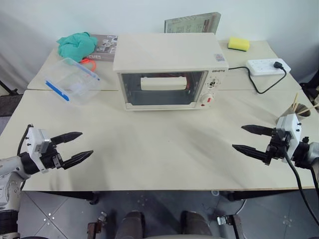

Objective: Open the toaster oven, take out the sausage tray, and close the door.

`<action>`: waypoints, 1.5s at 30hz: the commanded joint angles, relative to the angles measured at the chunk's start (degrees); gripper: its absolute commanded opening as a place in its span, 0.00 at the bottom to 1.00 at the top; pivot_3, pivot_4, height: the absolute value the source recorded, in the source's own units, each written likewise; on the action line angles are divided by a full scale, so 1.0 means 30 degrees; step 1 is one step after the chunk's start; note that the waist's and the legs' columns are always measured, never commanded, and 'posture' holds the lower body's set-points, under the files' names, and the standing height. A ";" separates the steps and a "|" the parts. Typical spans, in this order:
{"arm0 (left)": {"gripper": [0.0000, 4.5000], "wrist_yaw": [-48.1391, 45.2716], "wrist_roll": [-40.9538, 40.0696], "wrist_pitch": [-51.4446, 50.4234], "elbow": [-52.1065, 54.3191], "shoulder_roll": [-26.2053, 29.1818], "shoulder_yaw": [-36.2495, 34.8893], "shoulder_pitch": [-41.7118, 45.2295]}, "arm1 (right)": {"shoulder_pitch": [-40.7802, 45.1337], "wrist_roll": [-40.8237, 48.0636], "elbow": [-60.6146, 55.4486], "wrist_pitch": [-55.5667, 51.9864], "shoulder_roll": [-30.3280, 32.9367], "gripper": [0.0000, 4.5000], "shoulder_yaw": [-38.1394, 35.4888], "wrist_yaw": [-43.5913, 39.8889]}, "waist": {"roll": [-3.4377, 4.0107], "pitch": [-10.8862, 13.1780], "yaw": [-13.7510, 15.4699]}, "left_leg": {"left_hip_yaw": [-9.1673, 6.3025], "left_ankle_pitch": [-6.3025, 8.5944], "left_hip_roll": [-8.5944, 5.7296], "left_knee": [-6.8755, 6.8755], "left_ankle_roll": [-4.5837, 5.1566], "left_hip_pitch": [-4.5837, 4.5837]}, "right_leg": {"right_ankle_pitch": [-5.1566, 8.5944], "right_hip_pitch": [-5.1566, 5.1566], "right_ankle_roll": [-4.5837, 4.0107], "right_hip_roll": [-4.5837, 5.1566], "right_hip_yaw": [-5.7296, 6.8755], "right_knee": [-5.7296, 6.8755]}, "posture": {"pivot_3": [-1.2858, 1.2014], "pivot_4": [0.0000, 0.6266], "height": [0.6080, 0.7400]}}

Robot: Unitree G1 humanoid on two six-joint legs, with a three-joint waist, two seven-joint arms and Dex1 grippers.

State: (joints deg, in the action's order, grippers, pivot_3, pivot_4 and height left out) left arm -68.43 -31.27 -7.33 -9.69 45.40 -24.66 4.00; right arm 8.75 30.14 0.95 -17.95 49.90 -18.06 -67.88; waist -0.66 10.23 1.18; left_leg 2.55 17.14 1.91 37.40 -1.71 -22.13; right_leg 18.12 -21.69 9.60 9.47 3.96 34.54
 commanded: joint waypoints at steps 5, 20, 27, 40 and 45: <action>0.99 0.0861 -0.0313 -0.1292 0.1641 0.0181 -0.0136 -0.0565 | 0.0148 0.0129 -0.0429 -0.0476 0.0512 1.00 -0.0234 -0.0032 | -0.0001 0.0001 -0.0004 | 0.0000 0.0000 0.0000 -0.0002 0.0000 0.0000 | 0.0000 0.0000 0.0000 0.0000 0.0000 0.0000 | 0.52 0.24 1.00; 0.99 0.1618 -0.1702 -0.0618 0.0948 -0.1715 -0.0332 0.2983 | 0.3136 0.0074 -0.4738 -0.3548 -0.1785 1.00 0.3119 0.3254 | 0.0001 0.0000 -0.0004 | -0.0011 0.0006 0.0007 0.0043 -0.0009 -0.0002 | 0.0000 -0.0001 -0.0001 0.0000 -0.0001 0.0046 | 0.52 0.24 1.00; 0.99 0.2680 -0.1318 -0.0286 -0.0046 -0.2592 0.0047 0.4835 | 0.5395 0.0356 -0.5479 -0.4760 -0.3847 1.00 0.4919 0.4758 | -0.0001 0.0001 -0.0008 | -0.0009 0.0014 0.0006 0.0053 -0.0012 -0.0012 | -0.0001 -0.0012 0.0001 0.0000 0.0008 0.0055 | 0.52 0.24 1.00; 0.99 0.1003 -0.2972 -0.0795 0.0528 -0.2678 -0.0148 0.5214 | 1.0468 -0.2270 0.0316 -0.1863 -0.6423 1.00 0.7299 0.4447 | -0.0005 0.0000 -0.0331 | -0.0016 0.0030 0.0007 0.0078 0.0001 -0.0026 | -0.0003 -0.0028 0.0005 0.0000 0.0026 0.0088 | 0.52 0.24 1.00; 0.99 -0.0211 -0.3175 -0.1309 0.0314 -0.2156 -0.0099 0.4929 | 1.3403 -0.3276 0.4834 0.0377 -0.7237 1.00 0.7304 0.3448 | -0.0004 0.0001 -0.0630 | -0.0008 0.0031 0.0010 0.0064 -0.0001 -0.0027 | -0.0003 -0.0068 0.0005 0.0000 0.0031 0.0125 | 0.52 0.24 1.00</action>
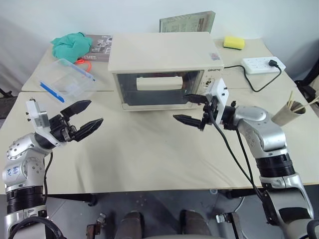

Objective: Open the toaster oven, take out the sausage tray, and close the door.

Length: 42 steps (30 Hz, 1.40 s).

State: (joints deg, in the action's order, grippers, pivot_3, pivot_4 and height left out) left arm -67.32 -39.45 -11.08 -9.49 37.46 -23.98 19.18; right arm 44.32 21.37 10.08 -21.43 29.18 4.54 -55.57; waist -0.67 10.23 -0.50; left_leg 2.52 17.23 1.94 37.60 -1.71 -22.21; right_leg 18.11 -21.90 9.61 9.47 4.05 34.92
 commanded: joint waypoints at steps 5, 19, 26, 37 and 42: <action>0.99 -0.0767 -0.0270 0.0104 -0.0185 0.0526 -0.0362 0.0118 | 0.3841 -0.0285 0.4617 0.2793 -0.1262 1.00 -0.0575 -0.1863 | 0.0001 0.0000 -0.0430 | 0.0005 0.0000 0.0012 -0.0033 -0.0007 -0.0008 | 0.0000 -0.0048 0.0000 0.0000 0.0010 0.0044 | 0.52 0.24 1.00; 0.99 -0.0304 0.0078 0.0682 -0.0720 0.0444 -0.0330 0.0444 | 0.3741 0.0292 0.4345 0.2081 -0.2049 1.00 -0.0647 -0.3831 | 0.0002 0.0001 -0.0565 | 0.0076 0.0001 0.0027 -0.0054 -0.0023 -0.0029 | -0.0001 -0.0170 0.0000 0.0013 0.0016 0.0150 | 0.52 0.24 1.00; 0.99 -0.0161 0.0263 0.1043 -0.1012 0.0293 -0.0178 0.0675 | 0.3178 0.0551 0.4294 0.1943 -0.3618 1.00 -0.1635 -0.1115 | 0.0001 0.0001 -0.0658 | 0.0096 0.0003 0.0036 -0.0052 -0.0027 -0.0028 | -0.0001 -0.0193 -0.0002 0.0016 0.0016 0.0179 | 0.52 0.24 1.00; 0.99 0.0157 0.0388 0.1052 -0.0979 0.0269 -0.0116 0.0812 | 0.1443 0.1978 0.0990 0.0079 -0.4666 1.00 -0.2057 0.0287 | 0.0002 0.0001 -0.0857 | 0.0091 0.0004 0.0040 -0.0052 -0.0030 -0.0027 | -0.0002 -0.0201 -0.0003 0.0019 0.0016 0.0206 | 0.52 0.24 1.00; 0.99 0.0314 0.0448 0.0985 -0.0943 0.0259 -0.0064 0.0897 | 0.0914 0.2553 -0.0340 -0.0878 -0.4458 1.00 -0.2058 0.0211 | 0.0002 0.0001 -0.0859 | 0.0094 0.0005 0.0040 -0.0063 -0.0032 -0.0028 | -0.0002 -0.0211 -0.0003 0.0019 0.0016 0.0207 | 0.52 0.24 1.00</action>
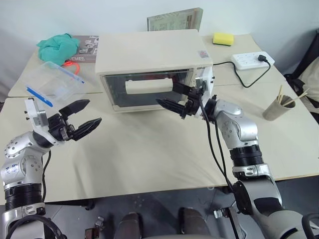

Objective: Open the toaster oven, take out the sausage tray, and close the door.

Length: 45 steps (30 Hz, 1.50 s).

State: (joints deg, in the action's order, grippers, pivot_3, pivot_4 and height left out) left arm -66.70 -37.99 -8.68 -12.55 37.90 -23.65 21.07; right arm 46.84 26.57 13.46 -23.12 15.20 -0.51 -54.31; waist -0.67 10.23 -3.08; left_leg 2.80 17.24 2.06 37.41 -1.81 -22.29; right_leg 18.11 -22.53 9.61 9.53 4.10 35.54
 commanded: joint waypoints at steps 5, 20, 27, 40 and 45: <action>0.99 0.0225 -0.0145 -0.0033 0.0027 0.0183 -0.0189 0.0436 | -0.0653 0.1109 -0.2720 -0.1165 0.0723 1.00 0.0090 -0.0830 | 0.0000 0.0000 0.0003 | 0.0003 0.0001 0.0000 -0.0014 -0.0001 0.0000 | 0.0000 -0.0007 0.0000 0.0000 0.0000 -0.0003 | 0.52 0.24 1.00; 0.99 0.0341 -0.1384 -0.3508 0.0925 0.1149 -0.0658 0.0624 | -0.5226 0.0330 -0.6661 -0.1377 0.3384 1.00 0.2426 -0.2559 | -0.0007 -0.0002 0.0098 | 0.0014 0.0003 0.0000 -0.0010 -0.0002 0.0002 | 0.0000 -0.0008 0.0000 0.0001 0.0000 -0.0005 | 0.52 0.24 1.00; 0.81 -0.0688 -0.1457 -0.4806 0.1016 0.1269 0.0615 0.1103 | -0.6420 -0.0269 -0.7286 -0.1171 0.3753 1.00 0.2739 -0.2441 | -0.0009 0.0000 0.0306 | 0.0027 0.0004 -0.0001 -0.0003 -0.0003 0.0002 | 0.0000 -0.0008 -0.0001 0.0000 0.0000 -0.0011 | 0.52 0.24 1.00; 0.01 -0.0358 0.0758 -0.4365 -0.1502 -0.0774 0.3667 0.4440 | -0.7354 -0.1231 -0.8384 -0.1105 0.5324 1.00 0.3491 -0.2491 | -0.0012 0.0000 0.0462 | 0.0036 0.0008 -0.0001 0.0066 0.0003 -0.0006 | -0.0001 0.0011 -0.0003 0.0000 -0.0002 -0.0009 | 0.52 0.24 1.00; 0.01 -0.0905 0.1631 -0.3955 -0.2647 -0.1271 0.4702 0.5091 | -0.7378 -0.1565 -0.9031 -0.1871 0.6420 1.00 0.3848 -0.2814 | -0.0012 0.0001 0.0478 | 0.0052 0.0009 -0.0001 0.0051 0.0004 -0.0003 | -0.0001 -0.0006 -0.0004 0.0000 -0.0002 -0.0009 | 0.52 0.24 1.00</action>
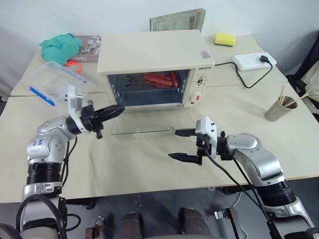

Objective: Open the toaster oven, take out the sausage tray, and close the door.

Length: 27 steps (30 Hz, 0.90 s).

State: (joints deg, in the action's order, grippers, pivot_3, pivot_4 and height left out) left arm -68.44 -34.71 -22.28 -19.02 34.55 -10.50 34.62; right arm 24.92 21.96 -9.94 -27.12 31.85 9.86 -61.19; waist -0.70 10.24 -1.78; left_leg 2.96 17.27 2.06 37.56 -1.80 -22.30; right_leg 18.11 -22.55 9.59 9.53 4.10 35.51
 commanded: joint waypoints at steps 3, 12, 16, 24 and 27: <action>0.01 -0.0642 0.1219 0.0599 -0.1406 -0.0349 0.1041 0.1058 | -0.0082 0.0042 -0.1950 -0.1389 0.1882 1.00 0.0582 -0.0809 | -0.0001 0.0000 0.0184 | -0.0001 0.0006 0.0000 0.0035 0.0009 -0.0007 | 0.0000 0.0014 0.0000 0.0001 0.0000 -0.0003 | 0.52 0.24 1.00; 0.01 -0.0464 0.2614 0.0267 -0.3431 -0.0624 0.1831 0.2134 | -0.0071 0.0999 -0.3218 -0.2303 0.4761 1.00 0.0085 -0.1691 | 0.0000 -0.0001 0.0687 | 0.0013 0.0080 -0.0002 0.0120 0.0056 -0.0032 | 0.0000 0.0024 0.0001 0.0003 0.0001 -0.0017 | 0.52 0.24 1.00; 0.01 -0.0302 0.3170 0.0618 -0.4223 -0.0886 0.1923 0.2633 | 0.0049 0.0876 -0.2952 -0.2340 0.5352 1.00 0.0305 -0.1699 | 0.0000 -0.0001 0.0688 | 0.0046 0.0103 -0.0001 0.0139 0.0074 -0.0032 | -0.0001 0.0026 0.0003 0.0009 0.0001 -0.0028 | 0.52 0.24 1.00; 0.01 -0.0143 0.3566 0.1447 -0.5522 -0.1388 0.1643 0.3526 | -0.1011 0.0369 -0.1051 -0.0133 0.2881 1.00 0.0269 0.0369 | -0.0006 -0.0003 0.0603 | 0.0059 0.0106 0.0001 0.0154 0.0077 -0.0031 | -0.0001 0.0025 0.0003 0.0012 0.0004 -0.0024 | 0.52 0.24 1.00; 0.01 -0.0114 0.3617 0.1524 -0.5787 -0.1522 0.1651 0.3707 | -0.1688 0.0596 -0.0465 0.0132 0.1944 1.00 0.0018 0.0536 | -0.0018 -0.0010 0.0493 | 0.0069 0.0105 0.0002 0.0163 0.0076 -0.0029 | -0.0001 0.0027 0.0003 0.0012 0.0003 -0.0022 | 0.52 0.24 1.00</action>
State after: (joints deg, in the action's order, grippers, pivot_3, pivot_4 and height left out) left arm -68.78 -24.19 -18.61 -36.60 29.91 -4.67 44.69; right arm 20.87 23.49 -11.78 -26.66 37.99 8.77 -58.65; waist -0.76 10.21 -0.30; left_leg 3.21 17.59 2.07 38.05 -1.57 -22.37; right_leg 18.10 -22.47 9.60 9.56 4.11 35.44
